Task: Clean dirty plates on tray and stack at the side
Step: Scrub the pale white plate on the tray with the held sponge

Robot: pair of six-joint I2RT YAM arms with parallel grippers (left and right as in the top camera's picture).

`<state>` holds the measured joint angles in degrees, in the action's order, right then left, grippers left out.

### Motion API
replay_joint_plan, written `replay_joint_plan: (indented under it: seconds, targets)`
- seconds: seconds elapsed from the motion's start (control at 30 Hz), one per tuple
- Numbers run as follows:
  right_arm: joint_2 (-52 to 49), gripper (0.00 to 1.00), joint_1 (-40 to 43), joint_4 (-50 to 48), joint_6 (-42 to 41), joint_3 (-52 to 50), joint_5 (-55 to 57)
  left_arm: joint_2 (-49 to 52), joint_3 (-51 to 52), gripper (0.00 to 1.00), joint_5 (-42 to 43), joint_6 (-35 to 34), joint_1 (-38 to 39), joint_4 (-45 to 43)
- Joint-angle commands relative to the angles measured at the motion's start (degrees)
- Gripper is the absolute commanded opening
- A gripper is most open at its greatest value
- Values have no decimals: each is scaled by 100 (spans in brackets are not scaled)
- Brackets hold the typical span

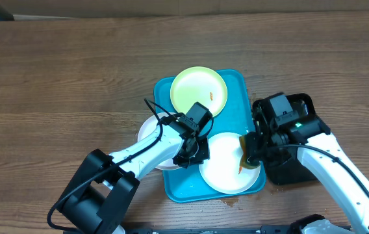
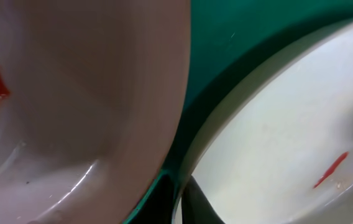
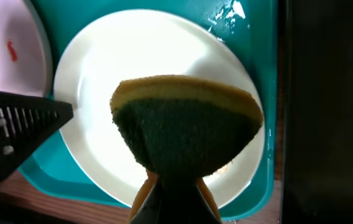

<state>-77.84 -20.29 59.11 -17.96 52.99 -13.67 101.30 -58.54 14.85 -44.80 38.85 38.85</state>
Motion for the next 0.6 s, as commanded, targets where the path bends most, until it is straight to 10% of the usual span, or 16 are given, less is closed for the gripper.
replay_joint_plan:
  seconds: [0.0, 0.57]
  targets:
    - [68, 4, -48, -234, 76, -219, -345, 70, 37, 4, -90, -63, 37, -7]
    - [-422, 4, -1416, -2251, -1062, -1281, 568, 70, 39, 4, -428, -306, 50, 492]
